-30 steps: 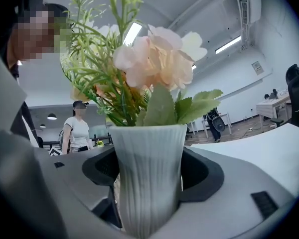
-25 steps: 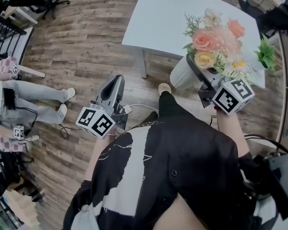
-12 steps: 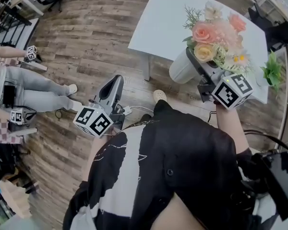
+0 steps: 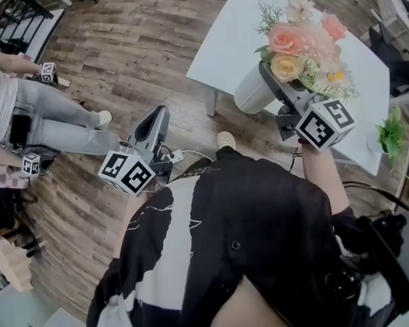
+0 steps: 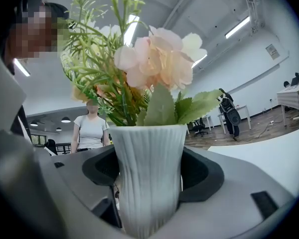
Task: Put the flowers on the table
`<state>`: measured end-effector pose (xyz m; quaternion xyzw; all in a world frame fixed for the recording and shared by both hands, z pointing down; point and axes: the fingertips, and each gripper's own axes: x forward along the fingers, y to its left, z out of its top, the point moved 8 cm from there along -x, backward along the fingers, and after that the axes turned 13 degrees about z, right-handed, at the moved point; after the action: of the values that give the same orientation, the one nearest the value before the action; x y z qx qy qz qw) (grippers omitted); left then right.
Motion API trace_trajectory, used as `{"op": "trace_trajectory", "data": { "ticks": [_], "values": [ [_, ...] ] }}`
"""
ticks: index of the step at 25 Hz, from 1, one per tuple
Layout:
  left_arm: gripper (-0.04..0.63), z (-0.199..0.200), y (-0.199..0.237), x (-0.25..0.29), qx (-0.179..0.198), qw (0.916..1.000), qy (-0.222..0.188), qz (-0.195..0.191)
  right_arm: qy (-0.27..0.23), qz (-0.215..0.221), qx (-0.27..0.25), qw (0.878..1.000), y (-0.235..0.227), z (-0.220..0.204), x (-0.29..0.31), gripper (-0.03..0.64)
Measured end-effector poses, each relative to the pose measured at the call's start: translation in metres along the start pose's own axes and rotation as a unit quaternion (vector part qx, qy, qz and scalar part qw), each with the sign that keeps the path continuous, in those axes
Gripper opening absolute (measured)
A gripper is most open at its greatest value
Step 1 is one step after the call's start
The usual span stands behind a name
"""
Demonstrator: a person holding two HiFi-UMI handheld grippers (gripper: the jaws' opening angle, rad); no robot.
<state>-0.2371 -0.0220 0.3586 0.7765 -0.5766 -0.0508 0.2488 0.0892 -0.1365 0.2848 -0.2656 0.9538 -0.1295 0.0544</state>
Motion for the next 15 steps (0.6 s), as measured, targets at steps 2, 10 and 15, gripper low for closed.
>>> {"op": "trace_trajectory", "data": {
  "ticks": [2,10,15],
  "values": [
    [0.011,0.001,0.002,0.007,-0.002,1.0000,0.000,0.006,-0.001,0.007,0.004,1.000,-0.012,-0.002,0.008,0.347],
    [0.011,0.000,0.008,0.033,-0.006,0.9995,-0.001,0.030,0.020,0.015,0.021,0.999,-0.045,-0.007,0.033,0.347],
    [0.011,0.008,0.009,0.048,-0.010,0.9991,0.000,0.040,0.028,0.025,0.025,0.999,-0.064,0.000,0.050,0.347]
  ]
}}
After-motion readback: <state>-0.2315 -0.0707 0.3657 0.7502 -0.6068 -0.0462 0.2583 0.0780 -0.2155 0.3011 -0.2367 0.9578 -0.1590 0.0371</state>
